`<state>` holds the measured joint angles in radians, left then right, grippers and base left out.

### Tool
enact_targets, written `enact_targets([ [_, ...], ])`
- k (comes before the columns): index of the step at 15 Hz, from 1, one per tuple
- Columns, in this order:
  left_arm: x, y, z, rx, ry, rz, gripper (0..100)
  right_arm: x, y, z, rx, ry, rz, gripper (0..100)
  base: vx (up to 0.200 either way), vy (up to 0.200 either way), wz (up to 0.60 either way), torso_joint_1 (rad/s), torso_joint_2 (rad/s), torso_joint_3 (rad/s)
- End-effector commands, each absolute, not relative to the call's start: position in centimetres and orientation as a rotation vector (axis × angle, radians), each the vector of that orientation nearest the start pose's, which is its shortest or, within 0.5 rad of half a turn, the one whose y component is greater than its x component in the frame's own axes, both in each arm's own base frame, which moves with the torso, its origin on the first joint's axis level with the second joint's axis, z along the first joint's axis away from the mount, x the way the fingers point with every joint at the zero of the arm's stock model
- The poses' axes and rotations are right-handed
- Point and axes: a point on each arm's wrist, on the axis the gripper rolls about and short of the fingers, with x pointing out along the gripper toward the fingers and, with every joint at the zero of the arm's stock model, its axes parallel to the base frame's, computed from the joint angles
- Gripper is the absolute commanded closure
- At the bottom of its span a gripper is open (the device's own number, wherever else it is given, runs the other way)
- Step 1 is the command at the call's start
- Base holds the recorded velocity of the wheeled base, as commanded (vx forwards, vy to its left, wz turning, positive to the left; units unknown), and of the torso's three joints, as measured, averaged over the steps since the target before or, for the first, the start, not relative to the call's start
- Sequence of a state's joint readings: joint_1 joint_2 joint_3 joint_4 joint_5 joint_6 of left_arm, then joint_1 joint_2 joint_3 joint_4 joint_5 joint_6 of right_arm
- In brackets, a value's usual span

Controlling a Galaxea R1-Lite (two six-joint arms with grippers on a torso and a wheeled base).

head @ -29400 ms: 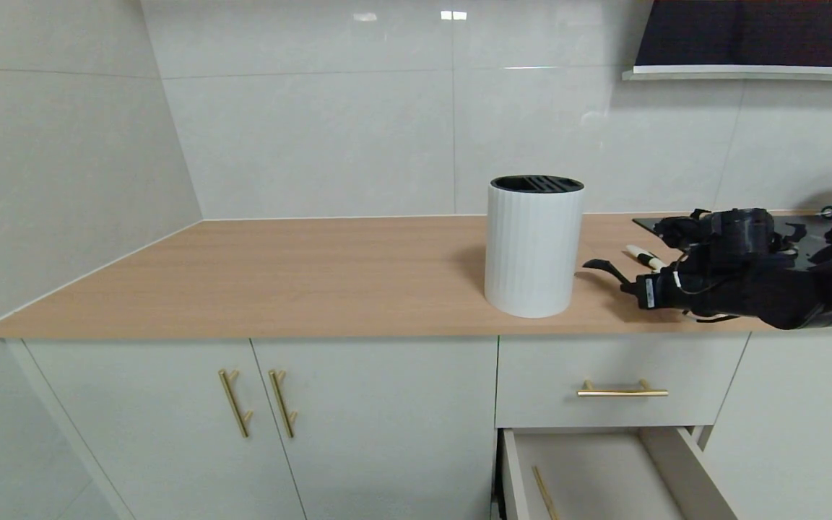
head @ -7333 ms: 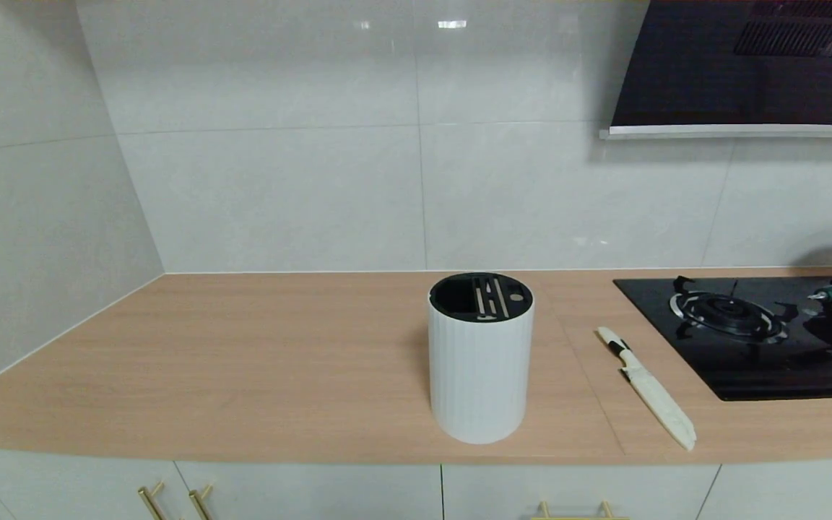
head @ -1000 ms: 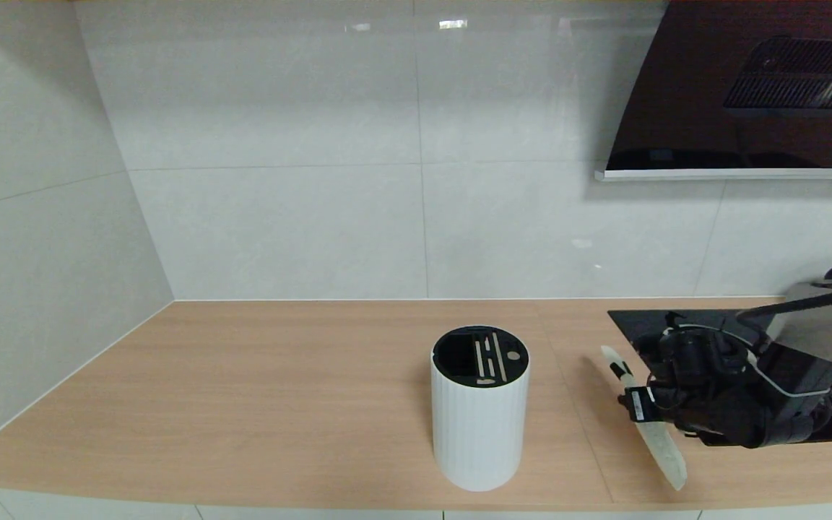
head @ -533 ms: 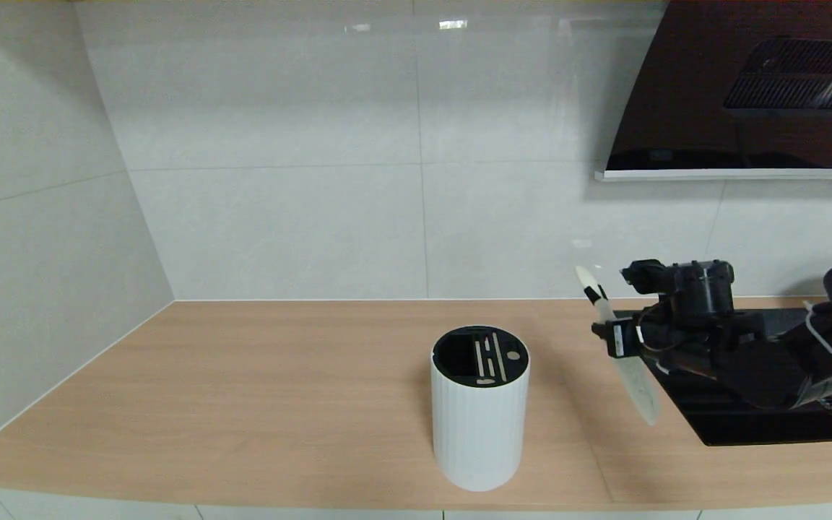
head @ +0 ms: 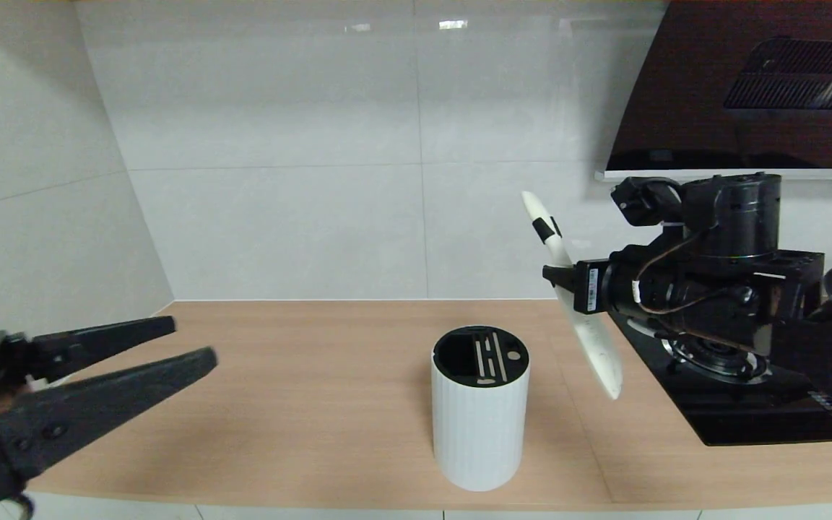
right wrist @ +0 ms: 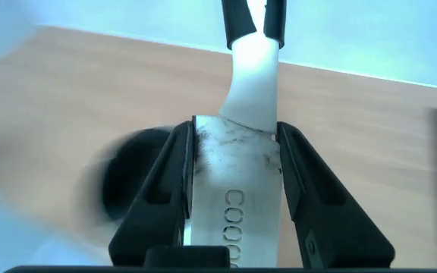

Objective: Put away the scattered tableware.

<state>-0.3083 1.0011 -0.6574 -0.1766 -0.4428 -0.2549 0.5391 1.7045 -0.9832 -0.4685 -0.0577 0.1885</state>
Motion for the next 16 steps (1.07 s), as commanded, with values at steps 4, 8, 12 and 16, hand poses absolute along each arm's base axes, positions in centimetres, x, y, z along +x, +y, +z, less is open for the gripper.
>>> enact_targets([
  [4, 17.6, -10.6, 22.3, -0.626, 0.412, -0.872, 0, 21.2, 21.1, 23.4, 0.158, 0.280, 0.617, 100, 0.000, 0.000, 0.00, 0.000, 0.00, 0.000],
  [8, 18.8, -12.2, 20.8, -0.699, 0.423, -0.895, 0, 19.4, 23.7, 22.7, 0.201, 0.327, 0.676, 100, 0.000, 0.000, 0.00, 0.000, 0.00, 0.000],
  [12, 19.0, -13.5, 20.1, -0.694, 0.387, -0.891, 0, 18.5, 25.9, 21.6, 0.229, 0.366, 0.728, 100, 0.000, 0.000, 0.00, 0.000, 0.00, 0.000],
  [16, 19.8, -15.0, 19.1, -0.639, 0.339, -0.823, 0, 17.5, 27.3, 20.8, 0.228, 0.381, 0.775, 100, 0.000, 0.000, 0.00, 0.000, 0.00, 0.000],
])
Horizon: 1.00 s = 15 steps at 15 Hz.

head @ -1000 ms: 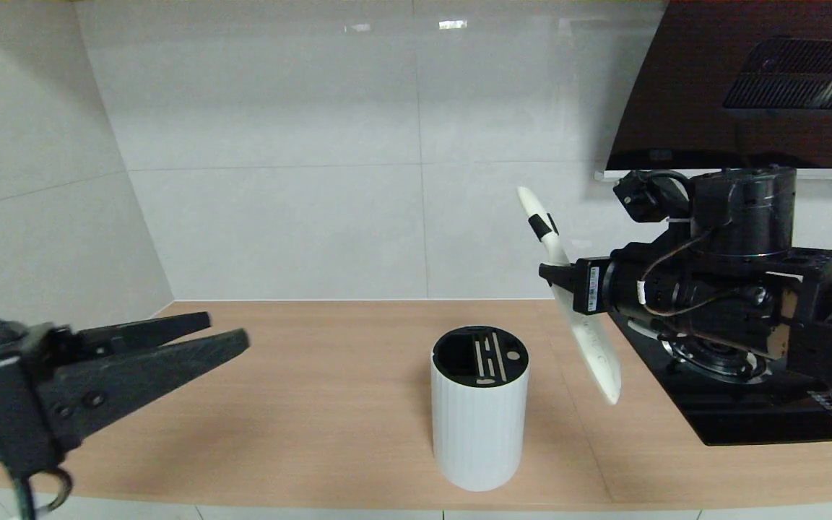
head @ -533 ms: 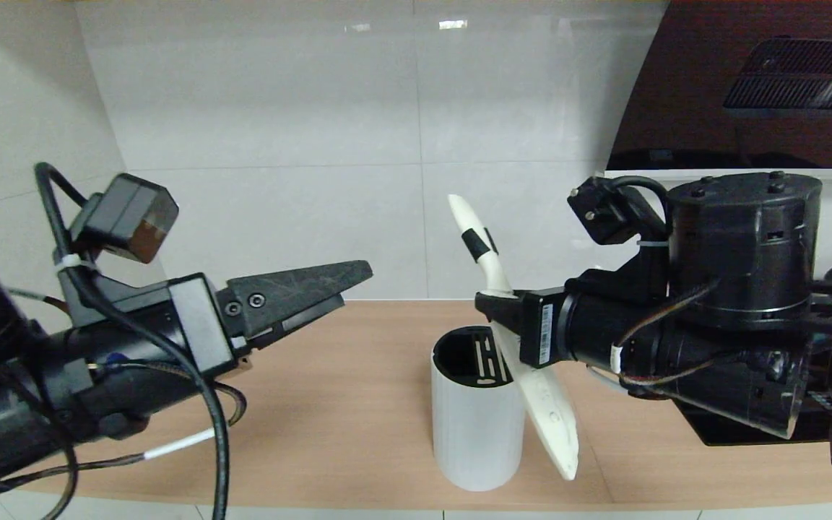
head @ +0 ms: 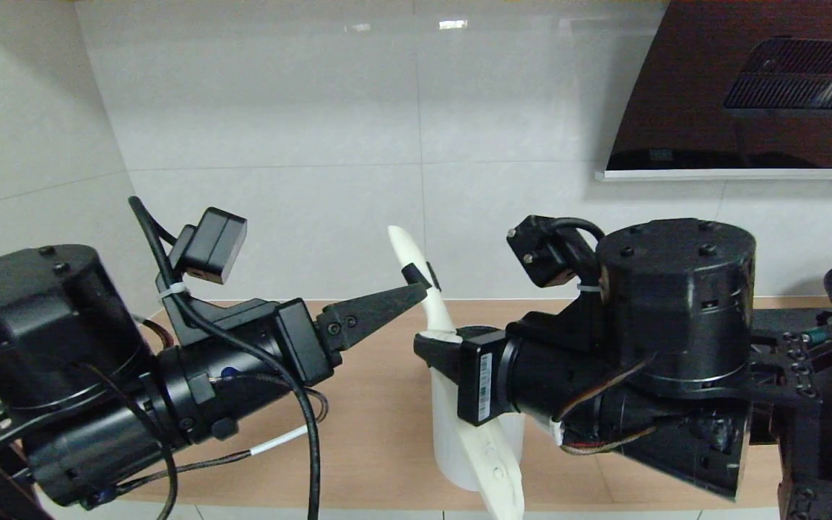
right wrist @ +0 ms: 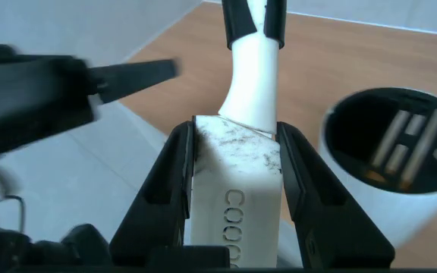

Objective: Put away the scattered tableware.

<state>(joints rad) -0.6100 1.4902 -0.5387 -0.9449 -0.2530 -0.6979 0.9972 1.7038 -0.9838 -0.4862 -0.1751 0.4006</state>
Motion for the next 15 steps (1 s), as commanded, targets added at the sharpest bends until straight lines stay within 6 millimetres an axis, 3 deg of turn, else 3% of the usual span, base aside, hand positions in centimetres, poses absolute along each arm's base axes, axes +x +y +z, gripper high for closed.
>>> enact_targets([
  [1, 19.9, -15.2, 18.9, -0.638, 0.337, -0.815, 0, 17.5, 27.6, 20.4, 0.220, 0.391, 0.776, 100, 0.000, 0.000, 0.00, 0.000, 0.00, 0.000],
  [15, 20.8, -15.7, 18.4, -0.639, 0.333, -0.778, 0, 16.2, 28.0, 20.0, 0.202, 0.407, 0.813, 100, 0.000, 0.000, 0.00, 0.000, 0.00, 0.000],
])
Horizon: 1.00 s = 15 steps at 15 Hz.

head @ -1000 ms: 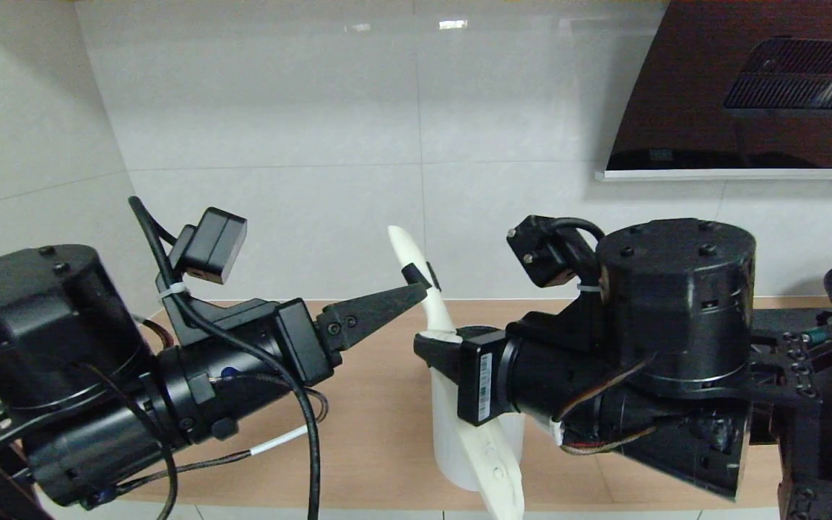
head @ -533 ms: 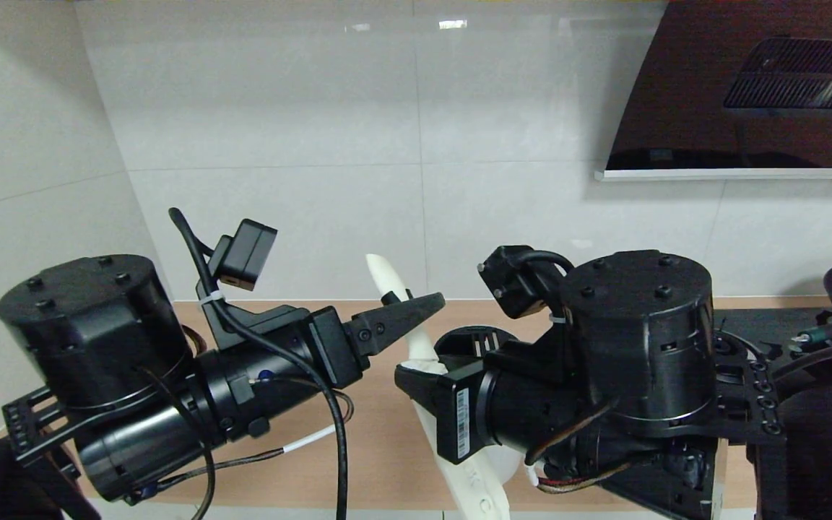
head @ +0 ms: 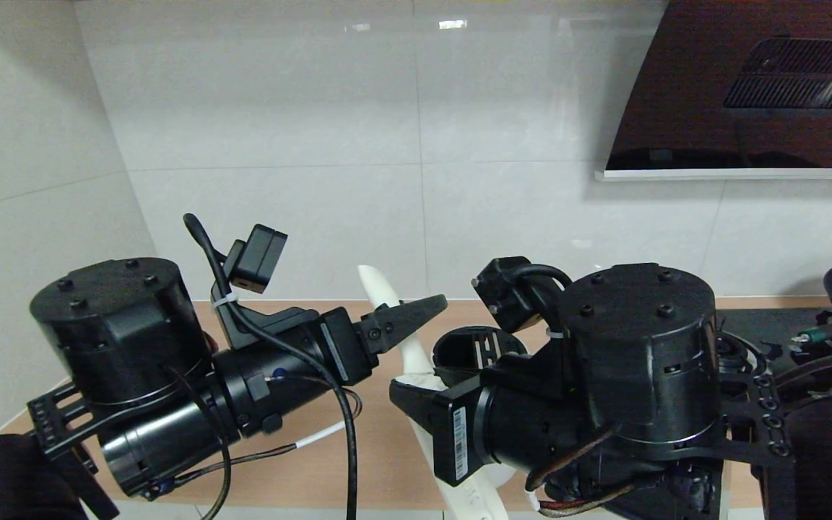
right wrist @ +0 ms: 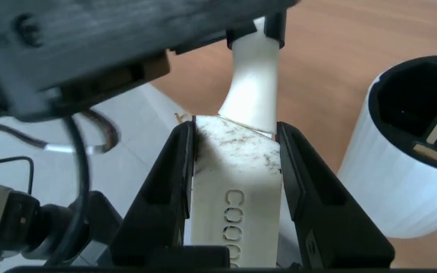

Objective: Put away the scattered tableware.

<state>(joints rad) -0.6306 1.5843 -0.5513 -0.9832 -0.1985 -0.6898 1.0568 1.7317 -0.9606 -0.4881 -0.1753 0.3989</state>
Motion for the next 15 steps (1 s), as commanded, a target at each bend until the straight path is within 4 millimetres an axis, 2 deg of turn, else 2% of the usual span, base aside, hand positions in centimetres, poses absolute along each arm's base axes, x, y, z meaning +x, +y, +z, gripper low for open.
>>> enact_targets([
  [1, 20.90, -15.78, 18.25, -0.638, 0.334, -0.768, 100, 16.21, 28.02, 20.03, 0.202, 0.407, 0.813, 100, 0.000, 0.000, 0.00, 0.000, 0.00, 0.000],
  [14, 21.06, -15.84, 18.60, -0.640, 0.312, -0.751, 100, 16.28, 27.93, 20.05, 0.204, 0.405, 0.808, 100, 0.000, 0.000, 0.00, 0.000, 0.00, 0.000],
  [15, 21.06, -15.82, 18.68, -0.641, 0.308, -0.749, 100, 16.35, 27.91, 20.10, 0.205, 0.401, 0.799, 0, 0.000, 0.000, 0.00, 0.000, 0.00, 0.000],
])
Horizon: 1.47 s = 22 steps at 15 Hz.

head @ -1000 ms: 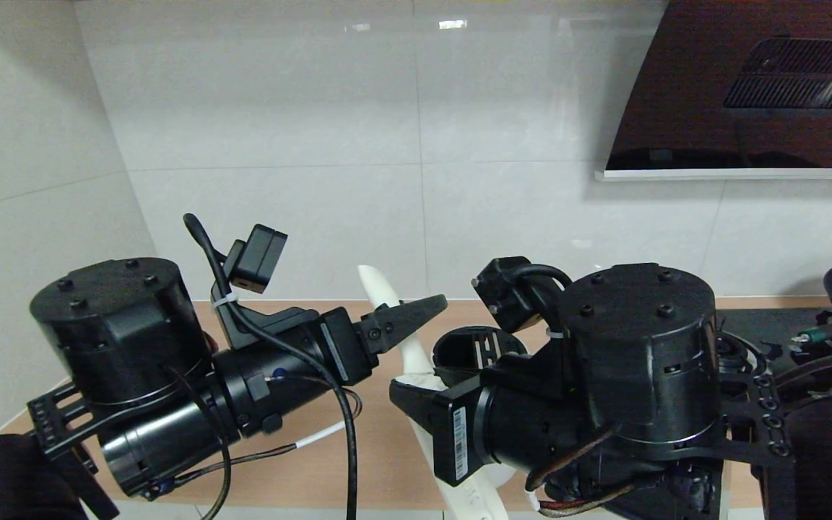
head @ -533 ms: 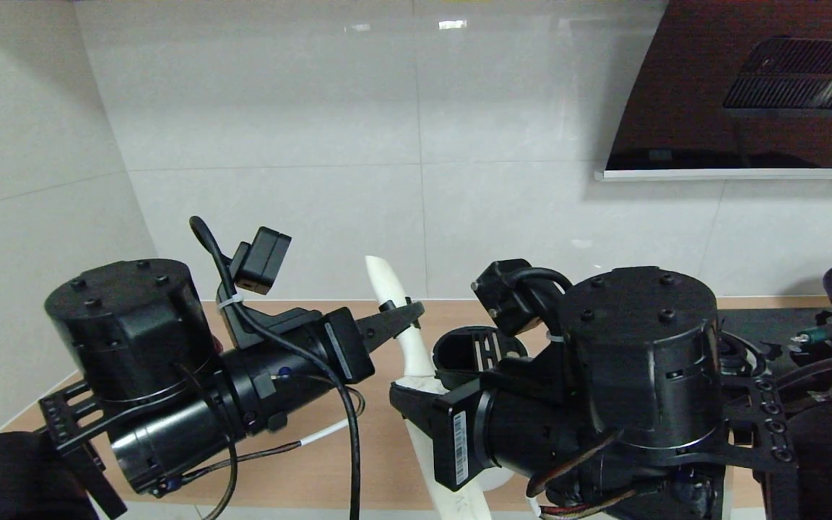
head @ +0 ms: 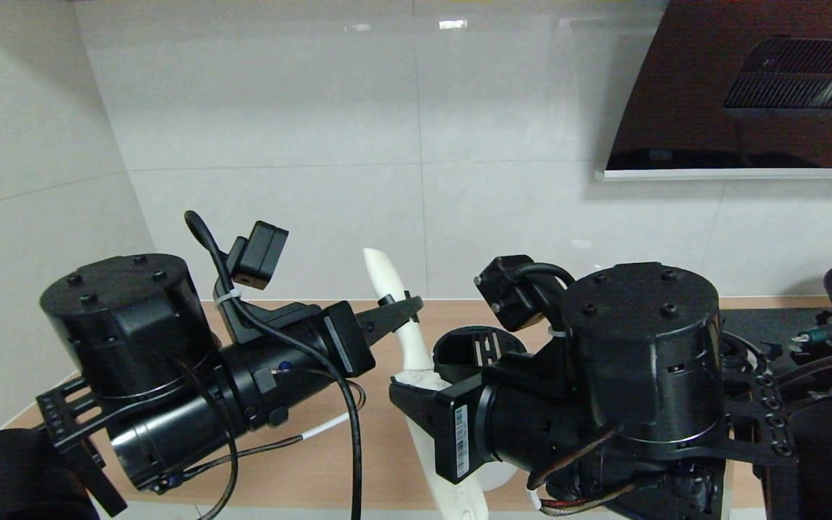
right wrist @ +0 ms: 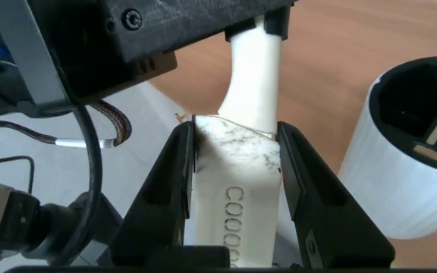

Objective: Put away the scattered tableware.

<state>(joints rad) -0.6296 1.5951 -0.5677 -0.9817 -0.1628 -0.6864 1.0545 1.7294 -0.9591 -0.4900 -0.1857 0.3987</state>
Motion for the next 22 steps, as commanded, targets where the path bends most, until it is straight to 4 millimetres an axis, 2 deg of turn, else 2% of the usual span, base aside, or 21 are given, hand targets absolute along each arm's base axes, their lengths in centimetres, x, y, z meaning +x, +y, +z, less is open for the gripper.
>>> enact_targets([
  [1, 21.1, -15.8, 18.8, -0.642, 0.305, -0.750, 100, 16.4, 27.9, 20.1, 0.205, 0.399, 0.797, 0, 0.000, 0.000, 0.00, 0.000, 0.00, 0.000],
  [6, 21.5, -16.0, 19.8, -0.638, 0.246, -0.693, 100, 16.8, 27.2, 20.6, 0.216, 0.383, 0.775, 0, 0.000, 0.000, 0.00, 0.000, 0.00, 0.000],
  [11, 23.9, -17.0, 24.5, -0.517, 0.105, -0.463, 100, 19.2, 21.6, 23.9, 0.247, 0.284, 0.634, 0, 0.000, 0.000, 0.00, 0.000, 0.00, 0.000],
  [14, 25.6, -18.1, 25.9, -0.459, 0.068, -0.415, 100, 19.6, 18.5, 25.0, 0.267, 0.244, 0.558, 0, 0.000, 0.000, 0.00, 0.000, 0.00, 0.000],
  [16, 26.4, -18.5, 26.0, -0.425, 0.044, -0.359, 100, 19.7, 17.9, 25.3, 0.273, 0.234, 0.543, 0, 0.000, 0.000, 0.00, 0.000, 0.00, 0.000],
  [17, 28.0, -19.4, 26.1, -0.329, -0.002, -0.278, 100, 19.7, 17.5, 25.6, 0.260, 0.220, 0.536, 0, 0.000, 0.000, 0.00, 0.000, 0.00, 0.000],
  [18, 28.4, -19.7, 25.8, -0.287, -0.005, -0.254, 100, 19.7, 17.5, 25.6, 0.259, 0.220, 0.535, 0, 0.000, 0.000, 0.00, 0.000, 0.00, 0.000],
  [22, 29.1, -22.3, 23.2, -0.245, -0.004, -0.166, 100, 20.3, 17.3, 25.3, 0.254, 0.228, 0.514, 0, 0.000, 0.000, 0.00, 0.000, 0.00, 0.000],
])
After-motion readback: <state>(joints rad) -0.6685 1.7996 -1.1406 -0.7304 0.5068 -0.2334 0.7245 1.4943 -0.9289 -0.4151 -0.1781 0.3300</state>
